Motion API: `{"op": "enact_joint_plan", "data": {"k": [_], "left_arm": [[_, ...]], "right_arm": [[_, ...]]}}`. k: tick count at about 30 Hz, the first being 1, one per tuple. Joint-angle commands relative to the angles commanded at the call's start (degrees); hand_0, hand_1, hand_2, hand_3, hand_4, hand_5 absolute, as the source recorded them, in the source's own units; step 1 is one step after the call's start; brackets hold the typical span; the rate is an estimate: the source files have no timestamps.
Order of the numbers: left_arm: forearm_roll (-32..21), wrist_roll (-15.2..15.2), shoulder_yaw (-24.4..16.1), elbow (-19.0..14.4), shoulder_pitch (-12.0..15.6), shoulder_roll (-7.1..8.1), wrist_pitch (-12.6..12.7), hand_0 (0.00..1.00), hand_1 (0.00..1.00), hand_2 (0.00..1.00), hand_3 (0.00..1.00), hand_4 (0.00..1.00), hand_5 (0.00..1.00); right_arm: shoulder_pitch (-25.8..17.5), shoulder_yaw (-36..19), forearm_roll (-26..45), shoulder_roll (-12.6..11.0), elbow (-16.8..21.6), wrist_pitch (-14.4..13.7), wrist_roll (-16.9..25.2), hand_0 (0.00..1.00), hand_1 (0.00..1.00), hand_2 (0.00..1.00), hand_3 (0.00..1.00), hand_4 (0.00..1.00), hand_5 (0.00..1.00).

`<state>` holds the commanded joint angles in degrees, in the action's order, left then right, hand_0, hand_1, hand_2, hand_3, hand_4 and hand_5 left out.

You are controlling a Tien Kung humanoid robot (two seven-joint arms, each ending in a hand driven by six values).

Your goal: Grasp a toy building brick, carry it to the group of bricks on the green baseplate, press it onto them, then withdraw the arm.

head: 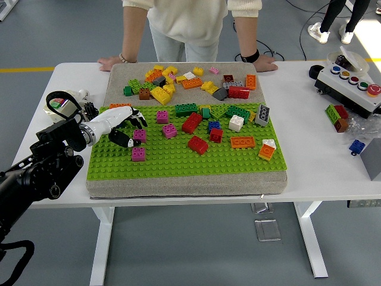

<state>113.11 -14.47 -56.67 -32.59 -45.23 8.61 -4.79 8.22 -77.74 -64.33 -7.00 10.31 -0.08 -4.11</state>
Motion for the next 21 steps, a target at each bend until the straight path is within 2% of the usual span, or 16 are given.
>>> {"op": "enact_joint_plan", "data": {"k": [5,6,12,21], "left_arm": [[-0.4,-0.2,0.1,0.3,0.2,-0.01,0.3,0.665,0.624,0.589,0.557,0.715,0.037],[-0.6,-0.3,0.1,0.3,0.2,-0.01,0.4,0.639,0.606,0.586,0.552,0.661,0.010],[-1.2,-0.5,0.0,0.0,0.3,0.04,0.5,0.632,0.599,0.584,0.549,0.648,0.002],[-0.5,0.0,-1.5,-2.8,0.7,0.95,-0.2,0.634,0.601,0.582,0.548,0.678,0.019]], "right_arm": [[0.0,0.1,0.0,0.0,0.0,0.0,0.0,0.752,0.674,0.724,0.655,0.910,0.489],[-0.1,0.1,0.0,0.0,0.0,0.0,0.0,0.752,0.674,0.724,0.655,0.911,0.489],[-0.1,0.2,-0.1,0.0,0.0,0.0,-0.1,0.752,0.675,0.724,0.655,0.911,0.488],[-0.2,0.1,-0.1,0.0,0.0,0.1,-0.1,0.753,0.675,0.724,0.656,0.912,0.488]]}}
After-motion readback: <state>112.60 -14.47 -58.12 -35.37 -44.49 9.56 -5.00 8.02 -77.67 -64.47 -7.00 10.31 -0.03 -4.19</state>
